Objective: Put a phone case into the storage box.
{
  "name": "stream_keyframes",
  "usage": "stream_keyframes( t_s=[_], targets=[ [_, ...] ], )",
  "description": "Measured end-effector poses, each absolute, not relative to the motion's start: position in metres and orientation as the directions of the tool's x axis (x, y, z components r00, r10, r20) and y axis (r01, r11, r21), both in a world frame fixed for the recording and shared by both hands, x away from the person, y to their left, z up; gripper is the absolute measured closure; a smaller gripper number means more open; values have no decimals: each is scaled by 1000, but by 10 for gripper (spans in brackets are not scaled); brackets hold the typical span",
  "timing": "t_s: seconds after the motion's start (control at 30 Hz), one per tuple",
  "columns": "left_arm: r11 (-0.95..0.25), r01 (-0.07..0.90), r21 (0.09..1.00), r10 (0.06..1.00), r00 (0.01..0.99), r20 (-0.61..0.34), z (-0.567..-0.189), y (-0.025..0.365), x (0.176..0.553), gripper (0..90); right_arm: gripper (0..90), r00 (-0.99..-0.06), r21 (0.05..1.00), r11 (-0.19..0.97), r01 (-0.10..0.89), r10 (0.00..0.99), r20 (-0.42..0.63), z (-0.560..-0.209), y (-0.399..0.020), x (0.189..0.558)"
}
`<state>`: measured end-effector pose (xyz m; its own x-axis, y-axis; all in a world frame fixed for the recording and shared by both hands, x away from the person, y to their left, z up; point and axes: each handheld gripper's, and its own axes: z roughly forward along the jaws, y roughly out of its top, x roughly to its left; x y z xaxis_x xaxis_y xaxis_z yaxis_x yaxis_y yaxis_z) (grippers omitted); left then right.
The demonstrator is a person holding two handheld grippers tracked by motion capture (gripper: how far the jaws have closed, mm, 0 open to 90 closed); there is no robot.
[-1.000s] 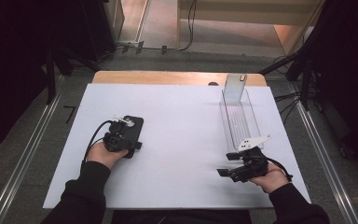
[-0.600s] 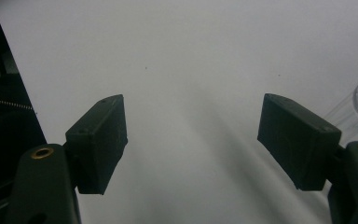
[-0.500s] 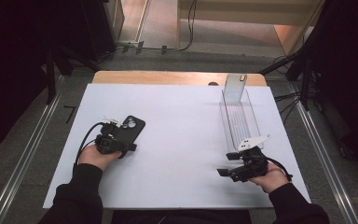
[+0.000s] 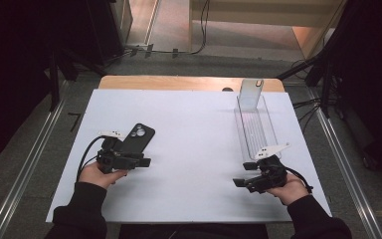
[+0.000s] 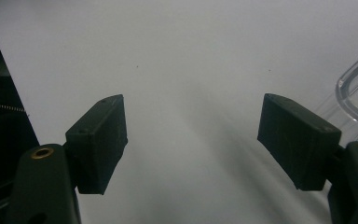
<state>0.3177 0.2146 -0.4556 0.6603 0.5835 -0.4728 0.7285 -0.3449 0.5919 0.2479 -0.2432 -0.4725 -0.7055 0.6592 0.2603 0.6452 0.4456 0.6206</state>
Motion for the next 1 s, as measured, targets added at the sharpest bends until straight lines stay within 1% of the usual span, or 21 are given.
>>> stream_keyframes(
  t_s=[0.13, 0.17, 0.3, 0.4, 0.5, 0.6, 0.7, 0.77, 0.83, 0.9, 0.93, 1.0],
  targets=[
    [-341, 718, 606, 596, 664, -452, -458, 216, 307, 450, 220, -704, 623, 443, 645, 662, 259, -472, -245, 247],
    [-338, 713, 615, 592, 669, -450, -458, 217, 305, 423, 220, -701, 622, 441, 647, 665, 258, -472, -245, 247],
    [-312, 695, 647, 568, 683, -460, -458, 218, 297, 398, 220, -699, 620, 441, 649, 667, 257, -472, -246, 247],
    [-308, 692, 653, 561, 687, -463, -456, 217, 291, 398, 220, -701, 617, 446, 648, 665, 256, -472, -246, 247],
    [-311, 687, 656, 558, 691, -459, -456, 215, 286, 420, 220, -700, 617, 446, 648, 667, 253, -472, -246, 247],
    [-327, 694, 641, 553, 691, -466, -455, 214, 284, 419, 220, -699, 613, 447, 651, 669, 253, -473, -247, 246],
    [-360, 664, 655, 534, 723, -439, -455, 212, 283, 417, 220, -701, 614, 449, 649, 667, 252, -473, -247, 246],
    [-373, 668, 644, 527, 724, -445, -454, 211, 285, 380, 219, -700, 614, 448, 650, 668, 254, -473, -247, 246],
    [-372, 672, 640, 510, 724, -464, -455, 212, 286, 373, 220, -702, 613, 451, 649, 664, 255, -474, -246, 246],
    [-358, 683, 637, 508, 714, -481, -454, 215, 287, 331, 220, -701, 612, 450, 650, 665, 256, -474, -246, 246],
    [-348, 685, 640, 513, 711, -481, -454, 216, 287, 327, 220, -703, 612, 452, 649, 664, 256, -473, -246, 246],
    [-345, 687, 640, 547, 701, -457, -452, 216, 288, 262, 220, -701, 610, 451, 652, 665, 257, -473, -245, 246]
  ],
)
